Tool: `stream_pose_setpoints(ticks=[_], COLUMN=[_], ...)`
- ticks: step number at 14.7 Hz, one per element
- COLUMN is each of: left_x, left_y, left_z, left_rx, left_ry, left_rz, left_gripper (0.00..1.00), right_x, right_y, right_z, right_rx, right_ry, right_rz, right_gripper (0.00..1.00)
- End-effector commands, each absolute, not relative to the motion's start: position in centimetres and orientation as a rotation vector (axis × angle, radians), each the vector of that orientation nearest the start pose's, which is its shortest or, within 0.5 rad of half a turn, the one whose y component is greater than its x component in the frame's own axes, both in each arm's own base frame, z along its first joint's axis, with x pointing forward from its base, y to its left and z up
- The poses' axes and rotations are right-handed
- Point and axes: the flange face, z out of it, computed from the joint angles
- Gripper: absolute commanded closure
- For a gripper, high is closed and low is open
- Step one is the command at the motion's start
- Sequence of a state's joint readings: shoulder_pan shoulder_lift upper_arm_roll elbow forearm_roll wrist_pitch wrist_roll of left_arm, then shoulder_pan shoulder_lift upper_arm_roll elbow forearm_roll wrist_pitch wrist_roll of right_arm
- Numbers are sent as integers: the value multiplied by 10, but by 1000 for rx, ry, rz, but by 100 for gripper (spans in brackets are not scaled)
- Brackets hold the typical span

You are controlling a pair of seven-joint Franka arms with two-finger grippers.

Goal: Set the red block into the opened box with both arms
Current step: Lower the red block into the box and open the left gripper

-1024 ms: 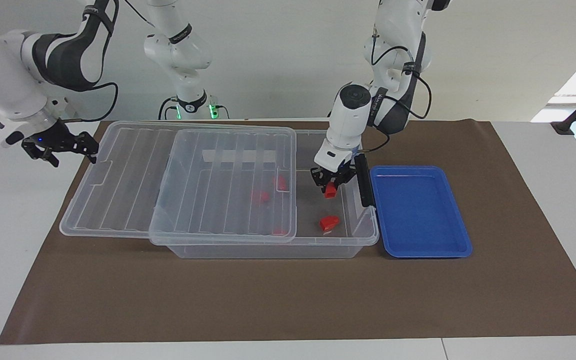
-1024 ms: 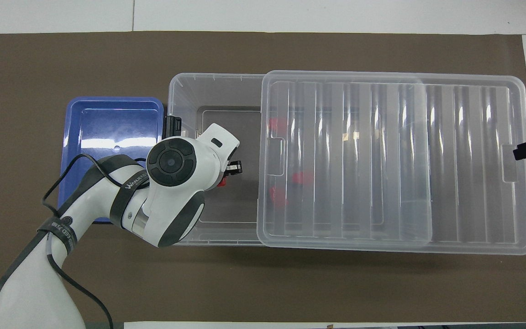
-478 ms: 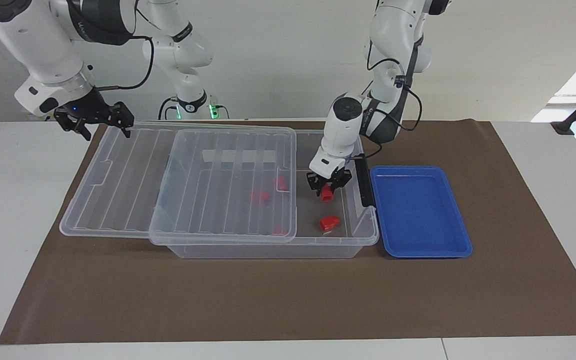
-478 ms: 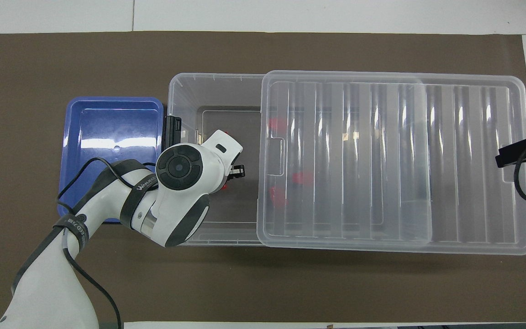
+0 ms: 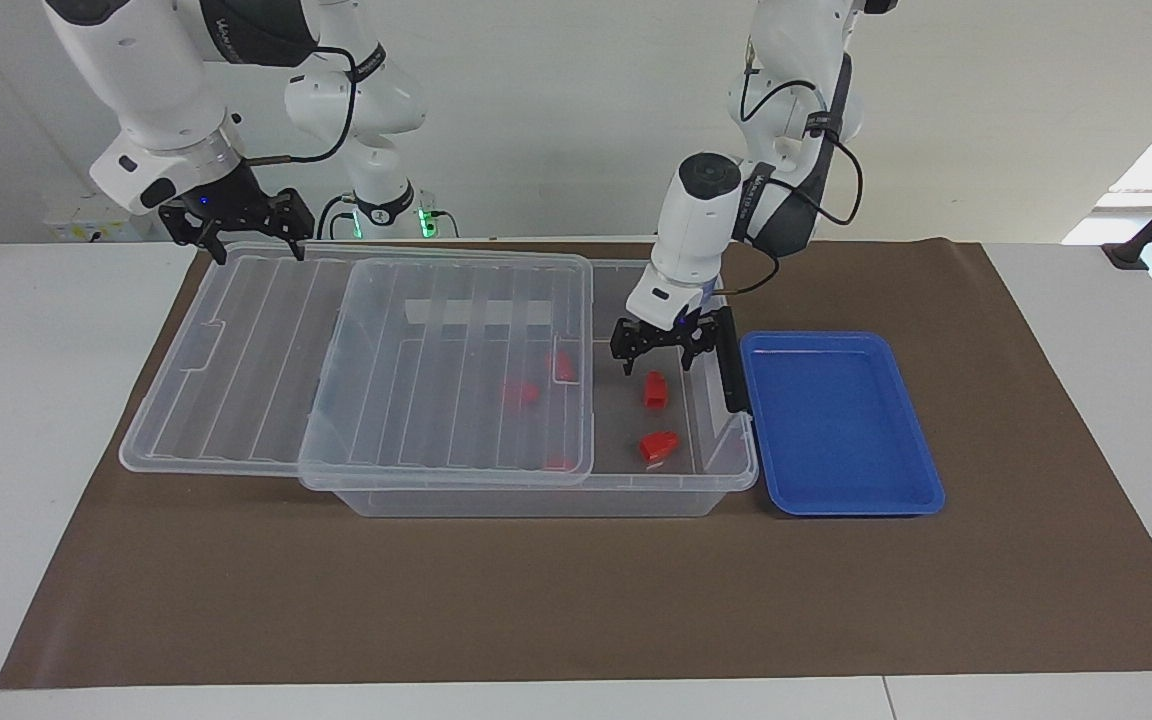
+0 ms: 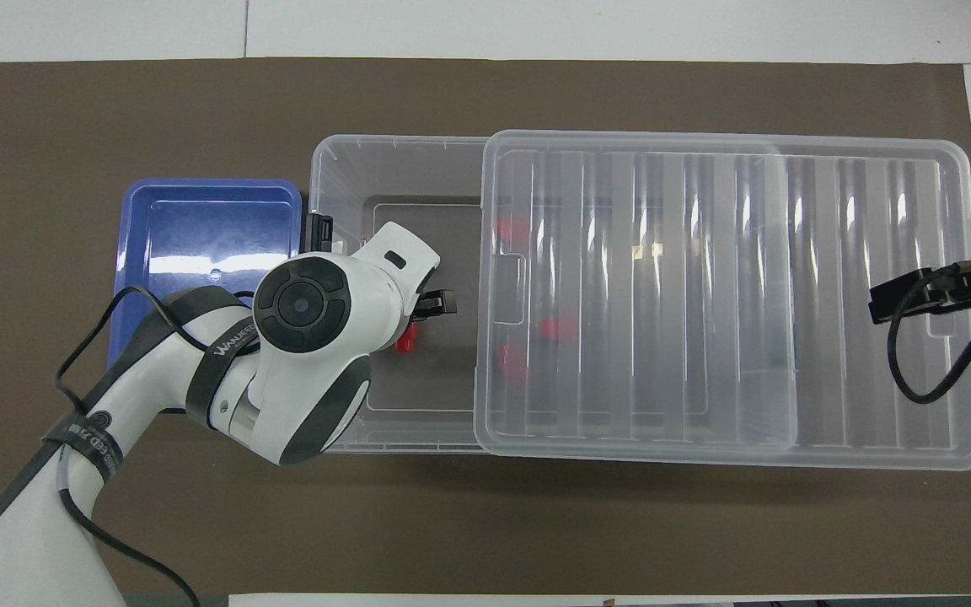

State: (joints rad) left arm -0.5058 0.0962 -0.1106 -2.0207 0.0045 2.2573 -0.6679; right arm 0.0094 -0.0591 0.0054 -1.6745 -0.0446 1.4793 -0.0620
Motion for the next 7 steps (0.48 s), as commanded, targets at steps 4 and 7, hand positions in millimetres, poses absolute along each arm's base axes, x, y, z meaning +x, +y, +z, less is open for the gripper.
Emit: stream_pose_setpoints(ticks=[4,7], left_x=[468,481], left_y=[-285,-255], left_z=[500,521], left_rx=[-3190,-3180], left_ry=[-169,-173], left_rz=[-213,-217], left_gripper=[0,0], right_x=[534,530], right_y=[0,-4], right_z=[594,599], right_rx=[-3161,-3161], right_ry=[-57,-56], right_rz=[234,244], right_gripper=[0,0])
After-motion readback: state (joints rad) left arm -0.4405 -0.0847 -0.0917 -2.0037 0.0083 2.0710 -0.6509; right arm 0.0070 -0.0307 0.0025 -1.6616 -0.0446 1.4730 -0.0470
